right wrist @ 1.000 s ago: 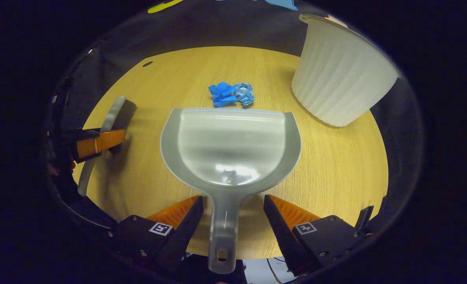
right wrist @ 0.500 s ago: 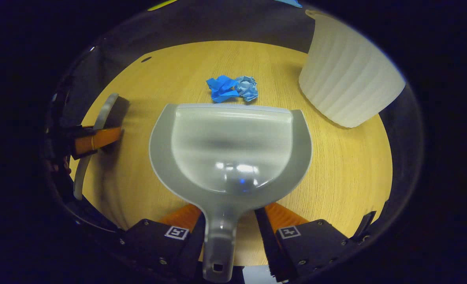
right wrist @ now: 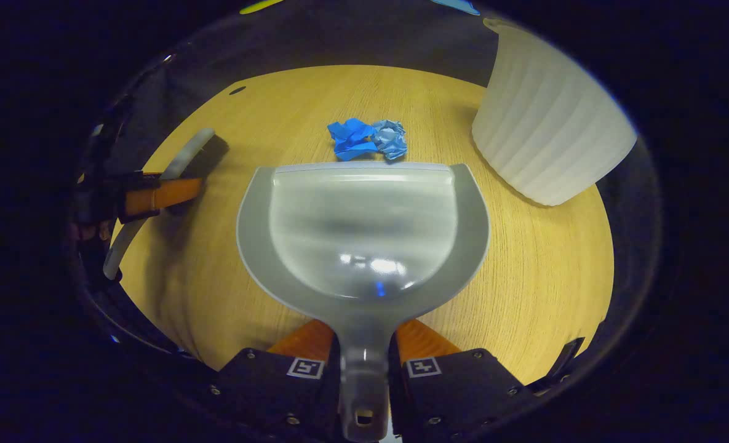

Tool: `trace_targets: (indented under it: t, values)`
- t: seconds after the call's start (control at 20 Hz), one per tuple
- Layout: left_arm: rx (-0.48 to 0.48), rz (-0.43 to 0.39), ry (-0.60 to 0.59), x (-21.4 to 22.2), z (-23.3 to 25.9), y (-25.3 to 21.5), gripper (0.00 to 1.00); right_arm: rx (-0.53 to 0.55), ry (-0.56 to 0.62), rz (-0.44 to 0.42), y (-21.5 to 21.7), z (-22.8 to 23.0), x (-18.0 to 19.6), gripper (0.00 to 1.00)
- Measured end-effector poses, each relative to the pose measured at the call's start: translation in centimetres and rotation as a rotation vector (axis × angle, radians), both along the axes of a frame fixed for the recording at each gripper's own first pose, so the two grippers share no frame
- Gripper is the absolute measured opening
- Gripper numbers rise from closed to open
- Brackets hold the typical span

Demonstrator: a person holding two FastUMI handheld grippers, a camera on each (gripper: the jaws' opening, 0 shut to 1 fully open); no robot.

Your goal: Pick up the small broom and dustpan from the desktop, sweep the trash into the dustpan with the broom, and then empty the trash into the garbage bin.

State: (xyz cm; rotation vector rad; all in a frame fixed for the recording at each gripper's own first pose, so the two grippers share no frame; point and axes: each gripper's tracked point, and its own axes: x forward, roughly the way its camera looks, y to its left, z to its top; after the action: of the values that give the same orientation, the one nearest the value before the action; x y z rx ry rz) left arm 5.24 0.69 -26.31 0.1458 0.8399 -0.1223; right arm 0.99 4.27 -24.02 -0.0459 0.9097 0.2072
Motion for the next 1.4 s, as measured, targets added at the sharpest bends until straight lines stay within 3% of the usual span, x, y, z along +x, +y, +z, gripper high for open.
trace_targets:
  t: [0.25,0.6,0.75,0.9,0.95,1.0,1.35,1.4]
  values:
    - [0.005,-0.048,-0.044,3.3,1.5,-1.8,0.55,-0.017,-0.002,0.045,-0.9,-0.2,-0.1,0.34]
    - [-0.016,-0.175,-0.062,7.8,2.6,-6.8,0.49,-0.036,0.004,0.116,-3.1,-0.1,0.2,0.34]
    - [-0.003,-0.24,-0.053,9.2,2.2,-9.1,0.55,-0.04,0.008,0.137,-3.8,-0.1,0.8,0.34]
    - [-0.005,-0.302,-0.025,10.5,1.4,-11.4,0.49,-0.038,0.017,0.153,-4.4,0.1,1.1,0.34]
    - [-0.003,-0.326,-0.016,10.9,1.4,-12.1,0.49,-0.036,0.021,0.158,-4.6,0.1,1.2,0.34]
    - [-0.001,-0.351,-0.007,11.3,1.2,-12.9,0.55,-0.032,0.026,0.164,-4.7,0.2,1.2,0.34]
    - [0.046,-0.604,0.043,12.2,1.0,-17.8,0.55,0.013,0.044,0.197,-4.8,0.0,2.0,0.34]
    - [0.04,-0.642,0.044,11.9,1.4,-18.4,0.5,0.024,0.039,0.197,-4.4,0.3,2.2,0.34]
